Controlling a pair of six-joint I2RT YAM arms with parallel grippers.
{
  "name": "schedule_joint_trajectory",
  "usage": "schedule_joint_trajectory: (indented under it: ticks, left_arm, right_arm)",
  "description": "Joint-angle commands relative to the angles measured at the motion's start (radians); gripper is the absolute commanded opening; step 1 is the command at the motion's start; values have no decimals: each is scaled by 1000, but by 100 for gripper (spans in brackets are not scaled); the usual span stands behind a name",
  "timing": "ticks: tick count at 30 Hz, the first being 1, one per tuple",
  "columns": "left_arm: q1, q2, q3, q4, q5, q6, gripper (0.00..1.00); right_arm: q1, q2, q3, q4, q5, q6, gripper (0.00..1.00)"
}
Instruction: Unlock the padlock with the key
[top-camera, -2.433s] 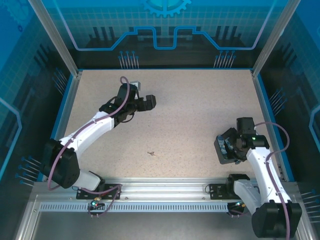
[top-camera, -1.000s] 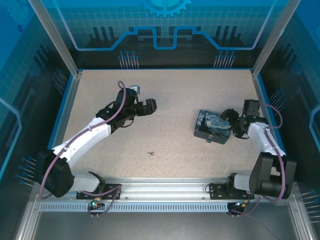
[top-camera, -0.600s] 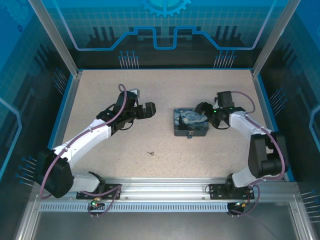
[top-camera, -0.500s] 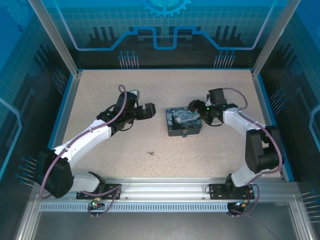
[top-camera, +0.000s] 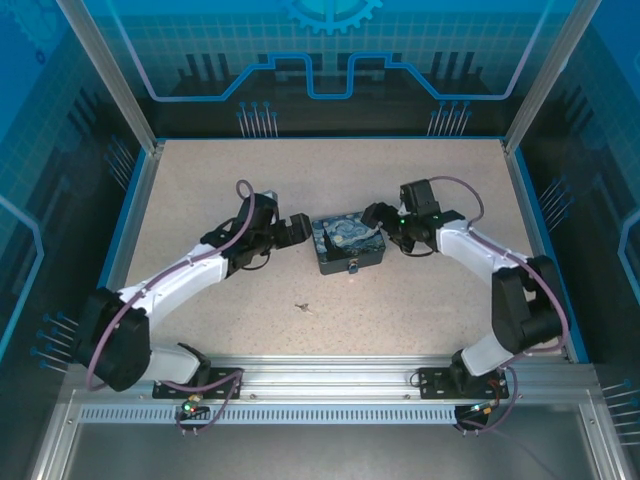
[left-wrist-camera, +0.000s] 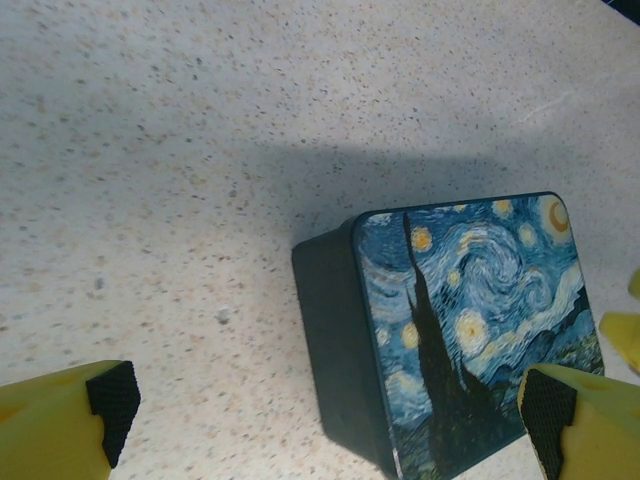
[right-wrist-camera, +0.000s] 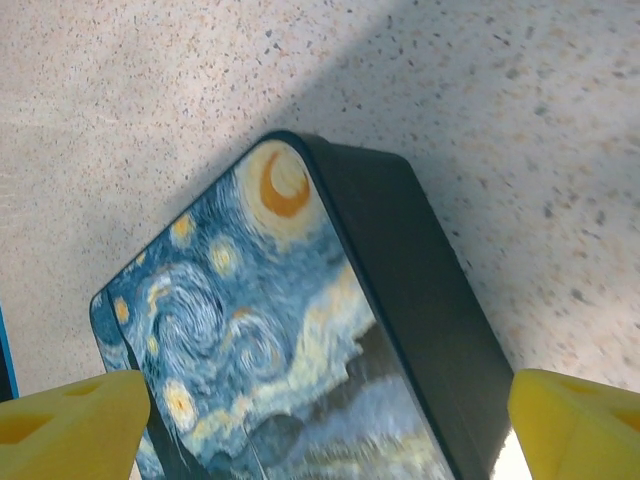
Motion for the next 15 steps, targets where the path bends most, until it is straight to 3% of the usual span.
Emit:
schedule_joint_trajectory:
  ticks: [1,15]
  left_arm:
    - [-19,81,16,73,64,-85,99]
    - [-57,378,226,186,146,-213,99]
  right_arm:
    - [-12,-65,-64,27,10,9,94]
    - [-15,-88,-168,172,-63,33,93]
